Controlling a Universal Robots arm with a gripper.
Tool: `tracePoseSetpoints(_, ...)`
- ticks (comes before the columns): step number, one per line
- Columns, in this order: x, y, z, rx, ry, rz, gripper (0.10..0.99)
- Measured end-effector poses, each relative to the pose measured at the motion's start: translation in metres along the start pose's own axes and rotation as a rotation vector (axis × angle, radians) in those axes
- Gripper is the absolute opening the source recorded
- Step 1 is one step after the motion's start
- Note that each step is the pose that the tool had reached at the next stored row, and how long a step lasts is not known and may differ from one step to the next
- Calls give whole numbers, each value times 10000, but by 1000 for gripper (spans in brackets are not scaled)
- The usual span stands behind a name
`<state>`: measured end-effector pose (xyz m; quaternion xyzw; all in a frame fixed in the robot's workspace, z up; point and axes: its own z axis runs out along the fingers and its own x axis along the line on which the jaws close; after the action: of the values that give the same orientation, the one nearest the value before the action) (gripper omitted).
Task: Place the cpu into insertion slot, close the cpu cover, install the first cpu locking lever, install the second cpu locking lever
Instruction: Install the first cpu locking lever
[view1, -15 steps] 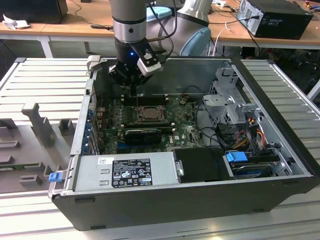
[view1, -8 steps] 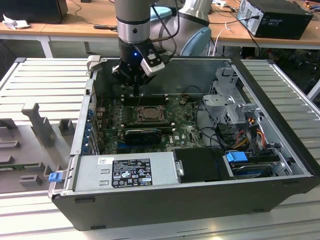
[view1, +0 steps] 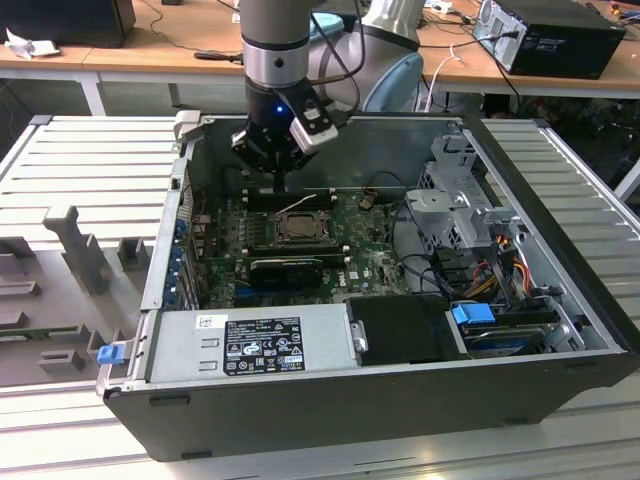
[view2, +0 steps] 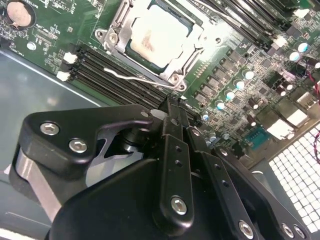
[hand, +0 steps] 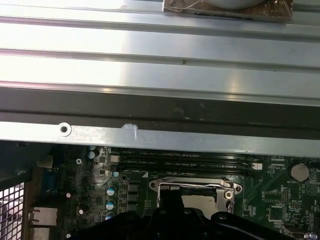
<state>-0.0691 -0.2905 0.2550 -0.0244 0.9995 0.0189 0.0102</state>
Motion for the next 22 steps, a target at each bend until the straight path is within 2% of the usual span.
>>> tracePoseSetpoints(4, -50, -3, 9, 0, 0, -1, 106)
tracePoseSetpoints(8, -64, -6, 24, 0, -1, 8, 106)
tracePoseSetpoints(9, -76, -11, 32, -50, -2, 36, 106)
tracePoseSetpoints(11, -82, -12, 56, -382, -27, 233, 106)
tracePoseSetpoints(12, -83, -13, 66, -495, -36, 323, 106)
tracePoseSetpoints(13, -87, -13, 80, -564, -46, 409, 106)
tracePoseSetpoints(16, -107, -20, 134, -569, -45, 438, 106)
tracePoseSetpoints(17, -142, -23, 158, -570, -35, 440, 106)
tracePoseSetpoints(19, -222, -28, 197, -576, 50, 444, 106)
tracePoseSetpoints(20, -234, -30, 203, -588, 92, 448, 106)
tracePoseSetpoints(21, -243, -37, 203, -645, 170, 455, 106)
tracePoseSetpoints(22, -246, -38, 206, -657, 174, 454, 106)
